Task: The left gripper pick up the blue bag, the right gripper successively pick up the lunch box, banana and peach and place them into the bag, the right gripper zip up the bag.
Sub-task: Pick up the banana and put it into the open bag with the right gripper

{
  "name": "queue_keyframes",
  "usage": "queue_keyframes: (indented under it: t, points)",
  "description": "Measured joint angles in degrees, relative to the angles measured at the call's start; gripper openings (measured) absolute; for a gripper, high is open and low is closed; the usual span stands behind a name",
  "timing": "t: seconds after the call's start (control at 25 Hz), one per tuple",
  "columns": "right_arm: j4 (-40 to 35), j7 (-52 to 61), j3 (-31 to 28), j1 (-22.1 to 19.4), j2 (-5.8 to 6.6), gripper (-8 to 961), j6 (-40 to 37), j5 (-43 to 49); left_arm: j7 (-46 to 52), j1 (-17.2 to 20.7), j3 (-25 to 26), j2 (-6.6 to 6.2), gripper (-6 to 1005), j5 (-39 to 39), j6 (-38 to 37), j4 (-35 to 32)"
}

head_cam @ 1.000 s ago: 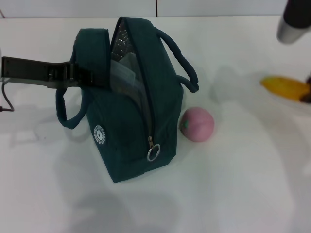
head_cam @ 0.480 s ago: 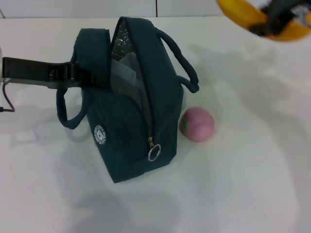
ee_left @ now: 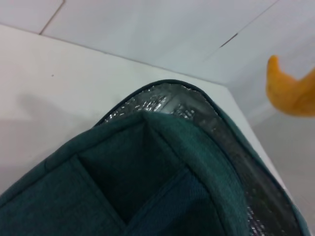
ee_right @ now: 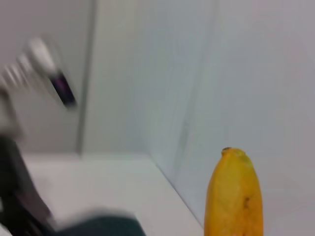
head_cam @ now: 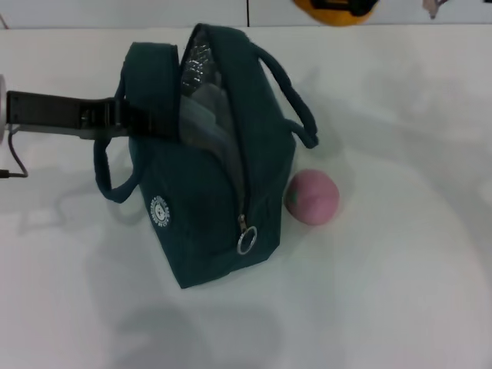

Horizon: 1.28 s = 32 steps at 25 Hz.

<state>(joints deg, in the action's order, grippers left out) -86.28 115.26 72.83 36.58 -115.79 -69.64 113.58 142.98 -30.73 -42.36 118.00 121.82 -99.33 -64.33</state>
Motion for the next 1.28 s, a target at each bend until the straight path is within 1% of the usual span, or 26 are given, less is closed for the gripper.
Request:
queue_keyframes:
  t: [0.16, 0.24, 0.28, 0.36, 0.52, 0.68, 0.76, 0.96, 1.08, 1.28]
  points:
    - [5.4, -10.4, -0.1, -3.1, 0.17, 408, -0.6, -17.4, 0.0, 0.3, -0.2, 0.02, 34, -1.8, -0.2, -0.2]
    - [9.2, -16.0, -0.2, -4.2, 0.30, 408, -2.9, -27.0, 0.0, 0.5, -0.3, -0.03, 34, -3.1, -0.7, -0.3]
    - [12.4, -18.9, -0.6, -4.6, 0.33, 408, -5.3, -33.1, 0.0, 0.6, -0.3, -0.09, 34, -3.3, -0.9, -0.3]
    - [14.8, -20.4, -0.9, -4.7, 0.35, 408, -7.1, -36.6, 0.0, 0.7, -0.3, -0.24, 34, -3.7, -1.5, -0.3]
    - [24.2, -24.6, -1.9, -3.9, 0.35, 407, -13.5, -45.2, 0.0, 0.7, -0.3, -0.11, 34, -3.8, -1.8, -0.3]
    - [32.6, -27.4, -2.1, -2.2, 0.30, 407, -17.5, -48.2, 0.0, 0.7, -0.3, -0.04, 34, -3.8, -1.9, -0.2]
    - [38.1, -28.6, -1.9, -0.6, 0.13, 407, -18.9, -49.2, -0.1, 0.7, -0.3, -0.04, 34, -3.8, -1.9, -0.1]
    - [48.8, -30.5, -1.8, 3.6, 0.00, 407, -21.0, -50.6, -0.9, 0.7, -0.4, -0.04, 34, -3.9, -1.9, 0.0]
    - [52.1, -30.9, -1.6, 4.9, -0.11, 407, -21.5, -51.1, -1.1, 0.7, -0.4, 0.00, 34, -3.9, -1.9, 0.2]
    - [55.8, -31.0, -1.4, 5.4, -0.32, 407, -21.6, -53.3, -2.2, 0.6, -0.3, 0.02, 34, -3.9, -1.8, 0.9]
